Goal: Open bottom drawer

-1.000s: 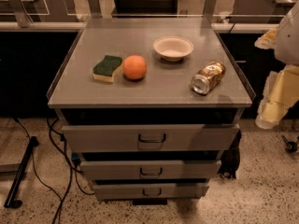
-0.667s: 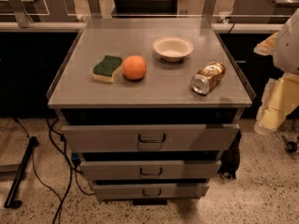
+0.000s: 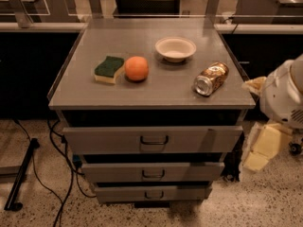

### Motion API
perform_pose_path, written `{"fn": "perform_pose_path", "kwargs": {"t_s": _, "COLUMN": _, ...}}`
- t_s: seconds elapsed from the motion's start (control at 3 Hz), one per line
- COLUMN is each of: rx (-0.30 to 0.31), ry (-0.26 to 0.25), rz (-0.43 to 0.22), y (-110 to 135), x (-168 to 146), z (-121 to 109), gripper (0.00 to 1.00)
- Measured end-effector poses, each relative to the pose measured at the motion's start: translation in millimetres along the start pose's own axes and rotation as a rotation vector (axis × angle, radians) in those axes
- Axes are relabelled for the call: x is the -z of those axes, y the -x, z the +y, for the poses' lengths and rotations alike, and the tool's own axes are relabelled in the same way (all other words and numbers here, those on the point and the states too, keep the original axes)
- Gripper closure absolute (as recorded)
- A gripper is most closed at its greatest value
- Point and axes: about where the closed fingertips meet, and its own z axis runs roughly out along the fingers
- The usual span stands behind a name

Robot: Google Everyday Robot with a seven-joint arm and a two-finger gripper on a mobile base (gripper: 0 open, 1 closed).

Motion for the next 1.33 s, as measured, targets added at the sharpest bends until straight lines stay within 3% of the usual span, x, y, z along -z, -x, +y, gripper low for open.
{"fn": "perform_pose_path", "kwargs": {"t_s": 0.67, "rx": 0.003, "ry": 0.088, "rz": -0.081, "y": 1.9, "x": -89.2, "z": 61.8, "gripper": 0.0}}
{"fn": "perform_pose_path", "kwargs": {"t_s": 1.33, "rx": 0.006, "ry": 0.095, "rz": -0.06, "y": -12.3, "x": -99.4, "z": 67.0, "gripper": 0.0}}
